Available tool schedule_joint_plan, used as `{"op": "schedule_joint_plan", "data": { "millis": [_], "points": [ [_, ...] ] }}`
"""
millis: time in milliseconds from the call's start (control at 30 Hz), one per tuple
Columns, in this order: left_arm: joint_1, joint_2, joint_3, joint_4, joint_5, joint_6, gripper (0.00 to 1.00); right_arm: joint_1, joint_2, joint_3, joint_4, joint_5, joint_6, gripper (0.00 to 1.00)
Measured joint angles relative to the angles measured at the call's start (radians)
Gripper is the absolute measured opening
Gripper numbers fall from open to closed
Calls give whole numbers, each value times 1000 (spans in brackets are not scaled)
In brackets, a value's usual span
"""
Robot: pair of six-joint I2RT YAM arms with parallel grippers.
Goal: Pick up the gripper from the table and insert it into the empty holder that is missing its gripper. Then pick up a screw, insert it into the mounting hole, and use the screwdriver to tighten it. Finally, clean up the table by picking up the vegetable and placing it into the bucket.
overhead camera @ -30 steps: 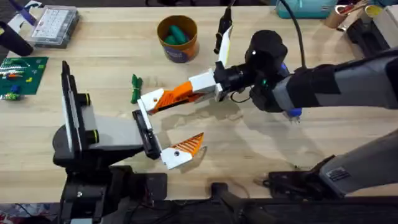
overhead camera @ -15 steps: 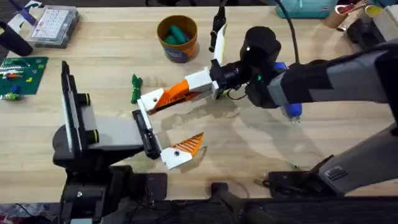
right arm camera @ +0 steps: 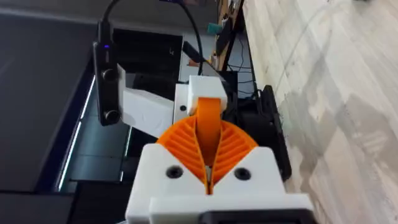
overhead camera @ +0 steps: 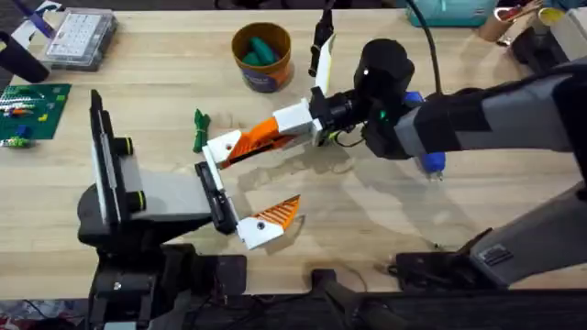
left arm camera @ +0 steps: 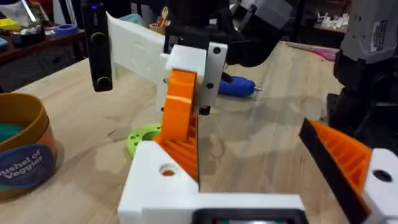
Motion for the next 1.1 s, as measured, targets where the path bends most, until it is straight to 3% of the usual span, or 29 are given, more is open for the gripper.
{"op": "schedule_joint_plan", "data": {
  "millis": [800,900,1033,1067,1100],
  "points": [
    [0,0,0,0,-2,0,986,0,0,0,-1,3,-1,37],
    [0,0,0,-1,8,-1,986,3,0,2,-3,16,0,238],
    [-5,0,0,-7,39,-5,986,6,0,24,7,53,-4,855],
    [-6,0,0,-7,43,-4,986,6,0,26,9,56,-7,953],
    [-6,0,0,-8,47,-5,986,6,0,27,10,60,-7,984]
  ]
}}
